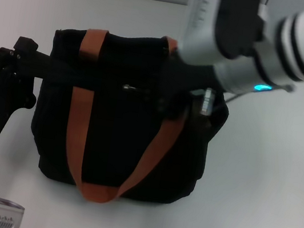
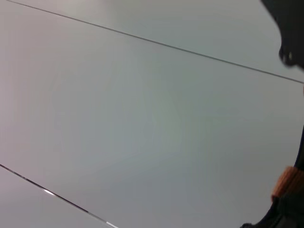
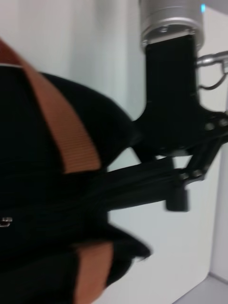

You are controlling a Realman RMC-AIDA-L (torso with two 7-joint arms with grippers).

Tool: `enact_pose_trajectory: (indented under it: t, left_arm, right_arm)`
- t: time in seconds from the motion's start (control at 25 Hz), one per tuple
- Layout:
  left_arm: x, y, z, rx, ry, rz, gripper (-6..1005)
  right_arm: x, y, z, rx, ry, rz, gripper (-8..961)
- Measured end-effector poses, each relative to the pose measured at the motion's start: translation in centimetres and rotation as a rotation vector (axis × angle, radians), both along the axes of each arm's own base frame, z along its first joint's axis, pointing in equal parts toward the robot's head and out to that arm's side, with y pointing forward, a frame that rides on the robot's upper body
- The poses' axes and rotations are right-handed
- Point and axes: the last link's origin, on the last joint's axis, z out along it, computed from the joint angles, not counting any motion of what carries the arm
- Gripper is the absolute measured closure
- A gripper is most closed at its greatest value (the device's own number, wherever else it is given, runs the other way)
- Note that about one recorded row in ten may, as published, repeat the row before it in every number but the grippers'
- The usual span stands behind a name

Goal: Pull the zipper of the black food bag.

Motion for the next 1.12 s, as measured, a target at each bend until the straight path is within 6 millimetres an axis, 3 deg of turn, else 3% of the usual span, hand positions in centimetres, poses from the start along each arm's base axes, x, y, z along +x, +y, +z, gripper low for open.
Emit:
enact_pose_trajectory:
  t: [0.32,0.44,0.56,0.8,1.12]
  left_arm:
    - [-0.2,0.2,0.0,0.003,0.000,0.015,983]
    - [-0.2,0.3,0.0,0.002,0.000,0.021,983]
    - [-0.2,0.3,0.0,-0.001,-0.001,0.018,976]
    - [0.3,-0.2,-0.3,-0.022,-0.032,-0.007,954]
    - [0.2,-1.3,-0.5,-0.046,-0.037,-0.023,924]
  right_arm:
    - [3.5,-1.4,4.1,0.124,0.028,-0.117,952]
    - [5.6,-1.8,6.2,0.186,0.049,-0.194,954]
    - [6.6,-2.0,7.0,0.208,0.067,-0.230,955]
    - [7.4,-2.2,8.7,0.203,0.264,-0.307,952]
    - [8.9,-2.8,10.4,0.164,0.518,-0.284,949]
